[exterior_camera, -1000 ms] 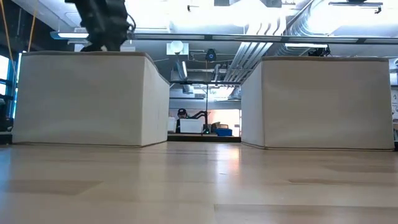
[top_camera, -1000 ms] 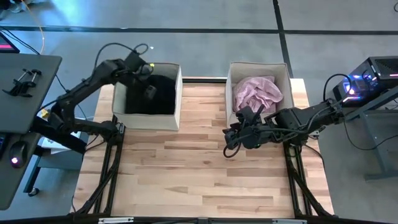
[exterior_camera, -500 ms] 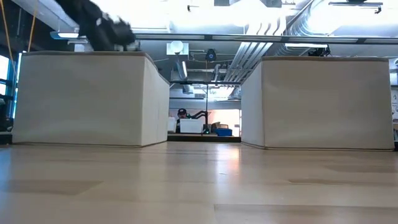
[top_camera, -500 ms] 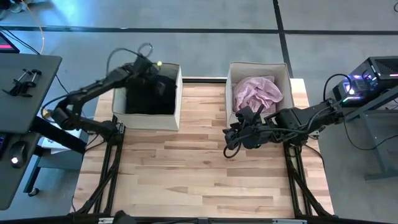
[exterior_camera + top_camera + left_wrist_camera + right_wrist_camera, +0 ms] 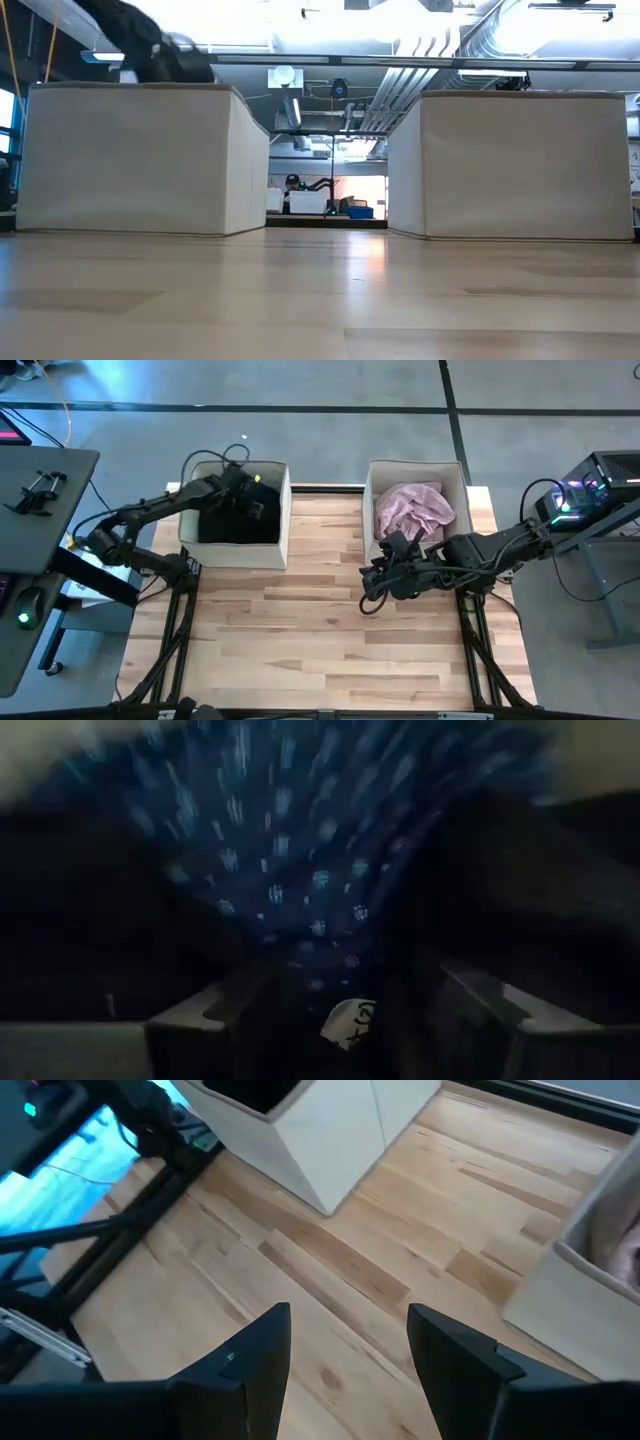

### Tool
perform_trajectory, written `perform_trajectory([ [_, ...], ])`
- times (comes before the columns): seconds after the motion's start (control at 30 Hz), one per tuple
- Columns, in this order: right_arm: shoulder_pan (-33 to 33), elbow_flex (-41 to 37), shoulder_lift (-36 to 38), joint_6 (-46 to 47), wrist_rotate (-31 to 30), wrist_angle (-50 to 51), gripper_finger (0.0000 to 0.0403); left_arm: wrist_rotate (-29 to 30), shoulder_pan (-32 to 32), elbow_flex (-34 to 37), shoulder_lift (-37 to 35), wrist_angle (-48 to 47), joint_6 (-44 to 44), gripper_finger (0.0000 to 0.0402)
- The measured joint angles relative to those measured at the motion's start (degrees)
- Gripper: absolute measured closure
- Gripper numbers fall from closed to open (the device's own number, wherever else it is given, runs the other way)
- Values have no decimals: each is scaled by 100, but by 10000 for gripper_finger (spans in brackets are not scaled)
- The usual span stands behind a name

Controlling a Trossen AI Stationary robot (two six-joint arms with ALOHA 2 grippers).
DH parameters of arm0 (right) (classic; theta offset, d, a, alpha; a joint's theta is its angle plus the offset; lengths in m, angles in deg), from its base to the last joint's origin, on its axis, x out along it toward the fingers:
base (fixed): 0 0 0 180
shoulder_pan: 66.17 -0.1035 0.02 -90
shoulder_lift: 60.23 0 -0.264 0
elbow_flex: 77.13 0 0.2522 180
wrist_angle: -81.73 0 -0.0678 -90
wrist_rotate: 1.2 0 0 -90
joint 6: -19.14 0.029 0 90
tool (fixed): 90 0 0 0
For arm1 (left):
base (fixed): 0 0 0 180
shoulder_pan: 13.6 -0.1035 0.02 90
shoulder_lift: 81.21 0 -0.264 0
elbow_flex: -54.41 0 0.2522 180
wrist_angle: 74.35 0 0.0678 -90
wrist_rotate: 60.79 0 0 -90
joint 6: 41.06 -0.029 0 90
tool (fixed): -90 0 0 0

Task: Sort clothes
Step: Put the black cloth into the left laundry organizer, then adjust the left laundry organizer to the bottom

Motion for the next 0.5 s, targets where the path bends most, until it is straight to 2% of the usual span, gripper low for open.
perform_trajectory([
  [0.17, -9, 0, 183, -39, 226, 434, 215, 2, 165, -807, -687, -926, -293, 193],
  [0.3, -59, 0, 596, -535, 501, 717, 215, -93, 312, -1331, -1348, -1555, -275, 193],
  [0.5, -444, 0, 1460, -1827, 843, 724, 216, -891, 634, -1514, -2613, -1574, 318, 193],
])
